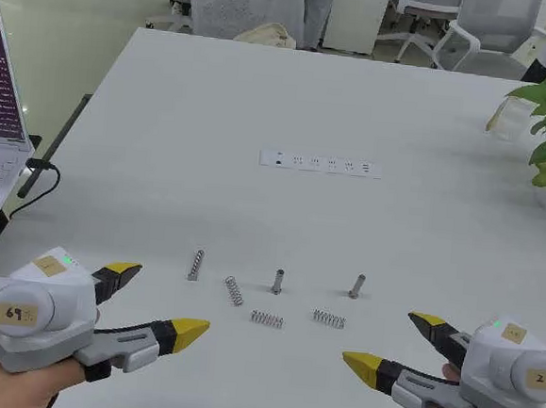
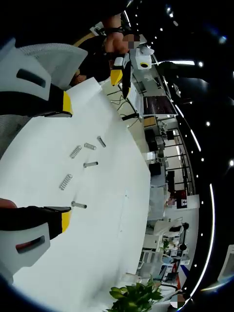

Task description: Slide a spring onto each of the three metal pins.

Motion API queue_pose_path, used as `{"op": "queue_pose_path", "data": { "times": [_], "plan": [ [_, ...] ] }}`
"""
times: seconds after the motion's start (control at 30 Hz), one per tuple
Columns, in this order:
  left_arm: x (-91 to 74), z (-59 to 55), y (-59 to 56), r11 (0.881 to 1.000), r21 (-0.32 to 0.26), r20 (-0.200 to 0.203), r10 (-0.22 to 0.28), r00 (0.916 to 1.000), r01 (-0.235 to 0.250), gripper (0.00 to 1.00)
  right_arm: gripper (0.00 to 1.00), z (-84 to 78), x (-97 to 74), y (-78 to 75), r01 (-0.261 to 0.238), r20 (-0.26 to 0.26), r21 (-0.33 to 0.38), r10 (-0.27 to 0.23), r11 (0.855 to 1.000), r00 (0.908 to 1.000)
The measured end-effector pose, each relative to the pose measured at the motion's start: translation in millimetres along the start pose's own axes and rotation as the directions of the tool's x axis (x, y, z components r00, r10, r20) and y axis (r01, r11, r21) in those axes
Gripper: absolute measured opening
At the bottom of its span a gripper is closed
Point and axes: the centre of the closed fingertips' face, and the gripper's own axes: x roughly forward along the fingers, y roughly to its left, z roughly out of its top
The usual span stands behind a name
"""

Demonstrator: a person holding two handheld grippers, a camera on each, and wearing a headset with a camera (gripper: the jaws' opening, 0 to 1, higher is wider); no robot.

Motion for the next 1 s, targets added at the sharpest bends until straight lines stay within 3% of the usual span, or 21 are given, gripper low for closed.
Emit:
{"op": "queue_pose_path", "data": {
  "times": [1.0],
  "plan": [
    [-0.8, -10.4, -7.6, 0.998, 0.068, -0.058, -0.005, 0.9983, 0.009, 0.73, 0.74, -22.2, -9.3, -10.1, 0.024, -0.057, -0.046, -0.026, 0.999, 0.998]
  ]
}}
